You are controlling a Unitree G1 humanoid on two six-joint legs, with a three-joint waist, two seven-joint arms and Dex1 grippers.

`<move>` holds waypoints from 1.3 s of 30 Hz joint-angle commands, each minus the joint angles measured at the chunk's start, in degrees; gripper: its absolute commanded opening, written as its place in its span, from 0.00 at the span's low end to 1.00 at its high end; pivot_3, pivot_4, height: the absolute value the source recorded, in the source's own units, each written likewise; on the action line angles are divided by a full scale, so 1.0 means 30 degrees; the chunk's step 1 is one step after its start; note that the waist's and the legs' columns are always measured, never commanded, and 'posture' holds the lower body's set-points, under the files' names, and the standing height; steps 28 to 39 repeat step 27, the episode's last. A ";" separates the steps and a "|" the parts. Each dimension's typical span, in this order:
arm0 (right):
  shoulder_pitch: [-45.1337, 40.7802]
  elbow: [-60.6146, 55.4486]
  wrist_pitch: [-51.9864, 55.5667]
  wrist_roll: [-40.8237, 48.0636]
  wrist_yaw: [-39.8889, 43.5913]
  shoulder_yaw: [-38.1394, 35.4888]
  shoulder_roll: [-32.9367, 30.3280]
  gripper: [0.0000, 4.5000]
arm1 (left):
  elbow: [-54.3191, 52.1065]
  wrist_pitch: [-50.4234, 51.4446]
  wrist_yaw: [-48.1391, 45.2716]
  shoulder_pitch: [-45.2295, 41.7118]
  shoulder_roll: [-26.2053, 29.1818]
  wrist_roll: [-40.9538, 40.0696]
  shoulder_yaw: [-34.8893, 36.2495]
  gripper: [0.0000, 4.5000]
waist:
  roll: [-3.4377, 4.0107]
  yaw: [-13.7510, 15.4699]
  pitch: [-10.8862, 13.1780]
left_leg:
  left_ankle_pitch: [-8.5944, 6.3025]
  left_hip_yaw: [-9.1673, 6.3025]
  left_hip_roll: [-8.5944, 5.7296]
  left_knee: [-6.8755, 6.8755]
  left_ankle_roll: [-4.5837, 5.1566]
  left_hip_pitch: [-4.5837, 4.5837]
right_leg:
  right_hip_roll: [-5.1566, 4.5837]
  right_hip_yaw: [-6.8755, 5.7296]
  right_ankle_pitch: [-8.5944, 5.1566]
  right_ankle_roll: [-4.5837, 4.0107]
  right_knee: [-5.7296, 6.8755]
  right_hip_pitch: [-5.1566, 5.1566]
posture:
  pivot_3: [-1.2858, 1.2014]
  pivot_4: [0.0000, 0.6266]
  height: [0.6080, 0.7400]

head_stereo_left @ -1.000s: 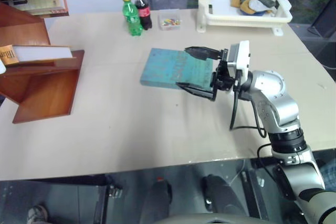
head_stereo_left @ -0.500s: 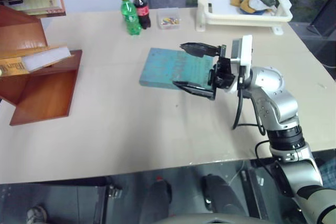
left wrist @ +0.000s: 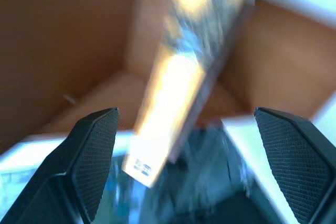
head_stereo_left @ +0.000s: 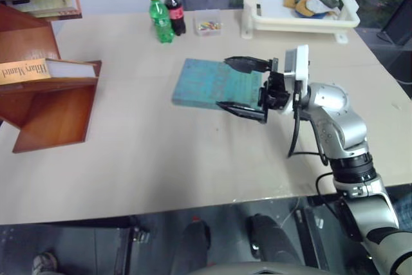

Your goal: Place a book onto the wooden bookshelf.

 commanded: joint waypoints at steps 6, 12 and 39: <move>0.2170 -0.2007 0.1287 0.0077 0.0186 -0.0363 -0.2039 1.00 | -0.9240 1.0668 0.2000 0.0180 -0.6982 -1.0116 -0.0429 0.80 | -0.0033 0.0009 -0.0020 | 0.0000 -0.0018 -0.0005 0.0040 -0.0001 0.0006 | -0.0015 -0.0003 0.0004 0.0007 0.0005 0.0036 | 0.52 0.24 1.00; 0.4808 -0.2792 0.1947 -0.1699 -0.0485 -0.0460 -0.4703 1.00 | -1.0837 1.0667 0.5149 0.2056 -1.1645 -1.1953 -0.4053 0.32 | -0.0050 0.0093 -0.0059 | -0.0001 -0.0082 0.0002 0.0129 -0.0002 0.0035 | 0.0033 -0.0026 0.0004 0.0005 0.0020 0.0099 | 0.52 0.24 1.00; 1.1502 -0.5792 0.3262 -0.1223 -0.1335 -0.5930 -0.9970 1.00 | -0.5984 0.5599 0.4254 0.7322 -0.9055 -1.2739 -0.5036 0.97 | -0.0136 0.0126 -0.0050 | -0.0005 0.0008 0.0005 0.0144 -0.0004 0.0301 | 0.0028 0.0046 -0.0105 0.0007 -0.0096 0.0368 | 0.52 0.24 1.00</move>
